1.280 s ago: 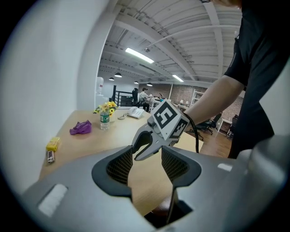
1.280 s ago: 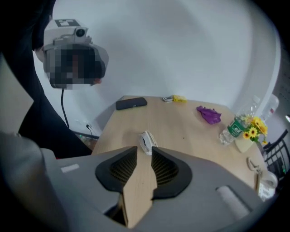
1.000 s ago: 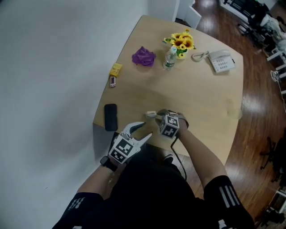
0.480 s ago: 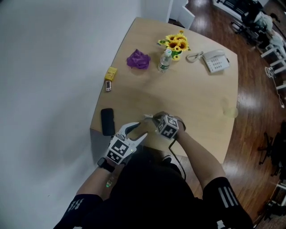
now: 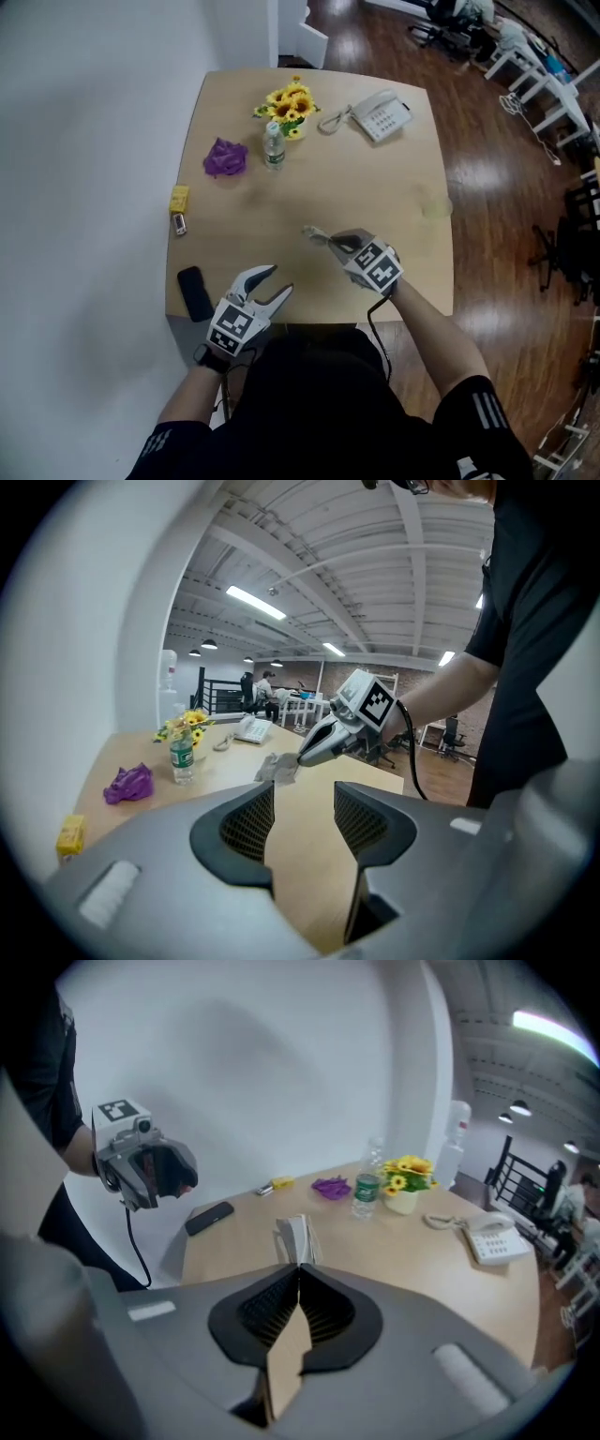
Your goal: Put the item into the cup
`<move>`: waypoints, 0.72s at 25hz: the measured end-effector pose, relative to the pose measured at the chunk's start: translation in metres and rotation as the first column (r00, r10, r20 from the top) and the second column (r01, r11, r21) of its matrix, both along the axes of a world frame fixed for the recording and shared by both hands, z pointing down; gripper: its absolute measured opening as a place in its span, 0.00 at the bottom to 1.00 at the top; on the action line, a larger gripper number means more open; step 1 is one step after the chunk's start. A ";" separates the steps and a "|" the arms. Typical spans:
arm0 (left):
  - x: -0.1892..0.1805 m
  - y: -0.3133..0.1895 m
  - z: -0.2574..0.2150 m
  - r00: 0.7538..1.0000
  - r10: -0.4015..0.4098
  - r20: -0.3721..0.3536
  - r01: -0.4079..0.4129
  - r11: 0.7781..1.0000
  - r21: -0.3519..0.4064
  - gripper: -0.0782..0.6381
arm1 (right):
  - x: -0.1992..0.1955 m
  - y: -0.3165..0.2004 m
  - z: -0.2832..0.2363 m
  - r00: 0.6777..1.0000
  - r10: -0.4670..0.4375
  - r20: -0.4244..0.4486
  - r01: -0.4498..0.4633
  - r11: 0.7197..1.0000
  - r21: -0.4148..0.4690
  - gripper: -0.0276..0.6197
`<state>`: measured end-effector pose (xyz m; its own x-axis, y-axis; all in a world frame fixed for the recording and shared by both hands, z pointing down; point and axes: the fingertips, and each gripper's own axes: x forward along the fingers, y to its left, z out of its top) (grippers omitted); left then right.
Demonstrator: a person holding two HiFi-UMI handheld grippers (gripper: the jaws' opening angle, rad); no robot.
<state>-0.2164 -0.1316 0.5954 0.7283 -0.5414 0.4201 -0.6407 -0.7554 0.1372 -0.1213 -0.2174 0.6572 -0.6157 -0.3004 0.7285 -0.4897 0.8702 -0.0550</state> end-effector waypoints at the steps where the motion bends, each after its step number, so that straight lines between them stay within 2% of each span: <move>1: 0.008 -0.003 -0.001 1.000 0.016 -0.002 -0.016 1.000 0.003 0.38 | 0.022 -0.006 -0.006 0.999 0.045 0.005 -0.045 0.999 0.003 0.06; 4: 0.033 -0.009 -0.004 0.998 0.063 -0.003 -0.063 0.998 0.011 0.38 | 0.093 -0.024 -0.017 0.984 0.179 -0.007 -0.179 0.984 0.007 0.06; 10: 0.095 -0.025 -0.016 0.992 0.125 0.004 -0.125 0.992 0.022 0.38 | 0.235 -0.055 -0.044 0.924 0.378 -0.056 -0.377 0.926 0.031 0.06; 14: 0.134 -0.038 -0.024 0.990 0.141 0.014 -0.142 0.989 0.032 0.38 | 0.310 -0.072 -0.046 0.896 0.424 -0.130 -0.424 0.905 0.031 0.06; 18: 0.171 -0.047 -0.026 0.989 0.144 0.028 -0.144 0.989 0.025 0.38 | 0.364 -0.088 -0.031 0.881 0.426 -0.204 -0.439 0.899 -0.018 0.06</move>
